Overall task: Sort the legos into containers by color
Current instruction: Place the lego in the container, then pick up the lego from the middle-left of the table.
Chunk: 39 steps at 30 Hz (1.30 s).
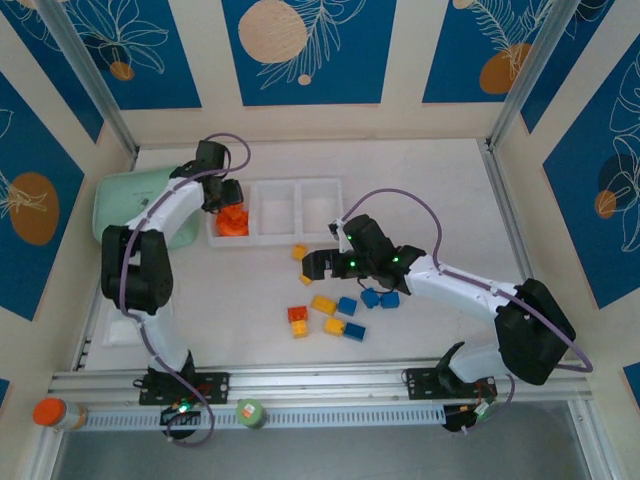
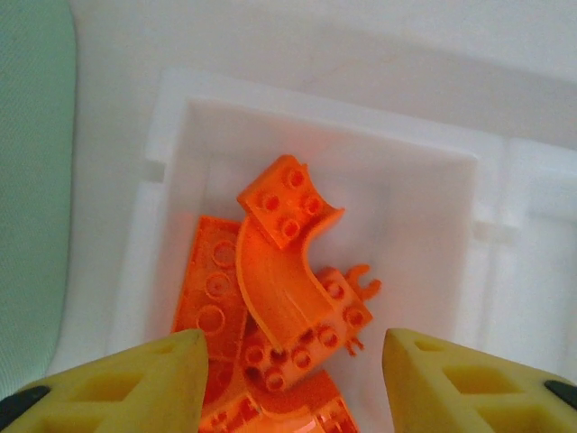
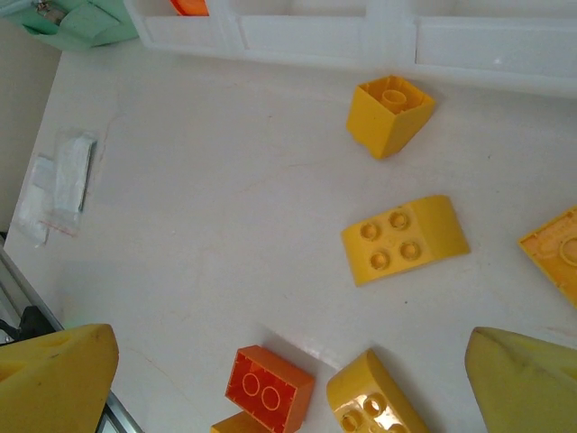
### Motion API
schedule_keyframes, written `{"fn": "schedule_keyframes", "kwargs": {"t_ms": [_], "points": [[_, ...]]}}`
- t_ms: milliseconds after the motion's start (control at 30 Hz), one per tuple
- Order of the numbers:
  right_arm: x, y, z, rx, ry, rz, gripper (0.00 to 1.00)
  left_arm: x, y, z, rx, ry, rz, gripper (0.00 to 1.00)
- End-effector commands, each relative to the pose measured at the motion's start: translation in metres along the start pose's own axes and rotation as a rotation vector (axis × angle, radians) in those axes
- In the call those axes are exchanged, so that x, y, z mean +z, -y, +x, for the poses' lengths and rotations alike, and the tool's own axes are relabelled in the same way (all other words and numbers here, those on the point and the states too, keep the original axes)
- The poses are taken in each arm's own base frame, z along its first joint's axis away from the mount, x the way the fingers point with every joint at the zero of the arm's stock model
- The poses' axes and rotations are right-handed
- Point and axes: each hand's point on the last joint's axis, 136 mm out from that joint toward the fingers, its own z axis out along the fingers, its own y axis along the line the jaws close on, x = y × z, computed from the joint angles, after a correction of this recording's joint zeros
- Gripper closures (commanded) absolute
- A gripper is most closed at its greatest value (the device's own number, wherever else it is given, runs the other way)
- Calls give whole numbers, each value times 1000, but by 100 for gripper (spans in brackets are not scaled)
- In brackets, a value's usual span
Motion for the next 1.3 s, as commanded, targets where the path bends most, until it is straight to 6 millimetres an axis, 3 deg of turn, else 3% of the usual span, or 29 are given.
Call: {"fn": "schedule_keyframes", "kwargs": {"t_ms": [0, 367, 667, 967, 1267], "points": [[-14, -9, 0, -26, -7, -28, 1, -29, 16, 17, -5, -10, 110, 45], [-23, 26, 45, 21, -89, 51, 1, -78, 49, 112, 110, -67, 255, 41], [-34, 46, 66, 79, -86, 100, 1, -106, 78, 191, 249, -136, 356, 38], [-40, 61, 81, 129, -86, 131, 1, -105, 109, 259, 443, -271, 422, 31], [-46, 64, 80, 138, -61, 124, 1, -82, 125, 287, 544, -367, 375, 25]]}}
